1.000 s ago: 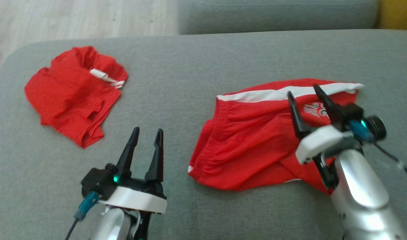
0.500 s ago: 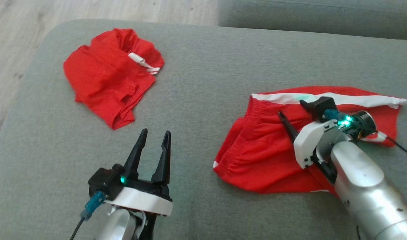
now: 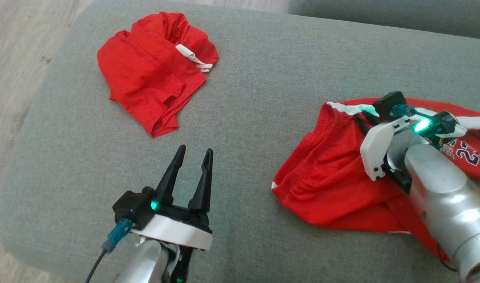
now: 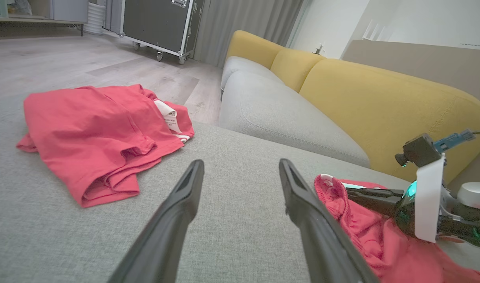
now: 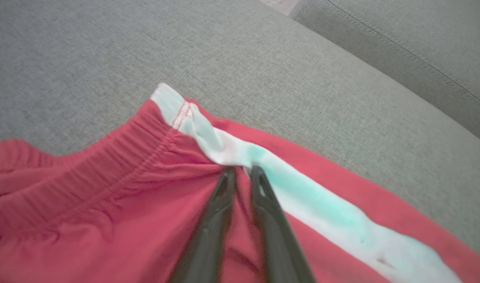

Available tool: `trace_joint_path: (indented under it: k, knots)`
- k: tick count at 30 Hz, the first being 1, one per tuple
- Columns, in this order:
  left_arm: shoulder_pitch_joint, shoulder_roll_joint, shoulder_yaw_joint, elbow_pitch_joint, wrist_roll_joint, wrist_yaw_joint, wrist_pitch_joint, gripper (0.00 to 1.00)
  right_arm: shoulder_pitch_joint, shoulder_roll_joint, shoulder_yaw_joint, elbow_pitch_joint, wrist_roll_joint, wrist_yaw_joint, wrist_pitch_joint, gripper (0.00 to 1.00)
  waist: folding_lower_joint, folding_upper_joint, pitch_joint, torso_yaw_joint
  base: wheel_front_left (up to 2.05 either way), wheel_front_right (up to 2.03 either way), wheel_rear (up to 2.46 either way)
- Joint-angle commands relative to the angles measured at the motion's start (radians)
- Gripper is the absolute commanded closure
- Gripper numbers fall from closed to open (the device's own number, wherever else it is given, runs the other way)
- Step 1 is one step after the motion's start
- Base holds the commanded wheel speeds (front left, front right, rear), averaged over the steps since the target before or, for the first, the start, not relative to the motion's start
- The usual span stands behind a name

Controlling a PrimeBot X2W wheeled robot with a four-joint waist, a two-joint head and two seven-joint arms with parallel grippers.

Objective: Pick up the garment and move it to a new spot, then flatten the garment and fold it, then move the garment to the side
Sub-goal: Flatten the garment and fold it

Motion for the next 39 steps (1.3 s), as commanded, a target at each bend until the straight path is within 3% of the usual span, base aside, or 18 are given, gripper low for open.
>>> trace_joint_path:
  k: [1, 8, 22, 23, 24, 33, 39]
  knots:
    - [-0.033, 0.0, 0.029, -0.03, -0.007, 0.002, -0.01, 0.0, -0.011, -0.017, 0.013, 0.001, 0.007, 0.003, -0.007, 1.0, -0.0001, 0.0, 0.002, 0.002, 0.0, 0.0, 0.0]
    - [-0.05, 0.0, 0.017, -0.04, -0.017, 0.002, -0.01, 0.0, -0.128, -0.053, -0.009, 0.041, 0.003, 0.003, -0.084, 1.0, -0.0001, 0.0, 0.037, 0.016, 0.0, 0.0, 0.0]
    - [-0.105, 0.0, -0.023, -0.045, -0.04, 0.002, -0.01, 0.0, -0.389, -0.101, -0.022, 0.153, -0.163, 0.003, -0.204, 1.0, -0.0001, 0.0, 0.111, 0.062, 0.0, 0.0, 0.0]
    - [-0.108, 0.0, -0.022, -0.045, -0.04, 0.002, -0.01, 0.0, -0.404, -0.102, -0.028, 0.16, -0.18, 0.003, -0.212, 0.44, -0.0001, 0.0, 0.115, 0.061, 0.0, 0.0, 0.0]
    - [-0.11, 0.0, -0.02, -0.044, -0.04, 0.002, -0.01, 0.0, -0.417, -0.102, -0.037, 0.168, -0.195, 0.003, -0.219, 0.0, -0.0001, 0.0, 0.116, 0.059, 0.0, 0.0, 0.0]
    - [-0.102, 0.0, 0.024, -0.032, -0.021, 0.004, -0.01, 0.0, -0.355, -0.006, -0.155, 0.208, -0.204, 0.003, -0.263, 0.0, -0.0001, 0.0, 0.048, -0.026, 0.0, 0.0, 0.0]
    - [-0.061, 0.0, 0.086, -0.028, 0.003, 0.004, -0.01, 0.0, -0.241, 0.08, -0.27, 0.173, -0.104, 0.003, -0.305, 0.0, -0.0001, 0.0, -0.047, -0.127, 0.0, 0.0, 0.0]
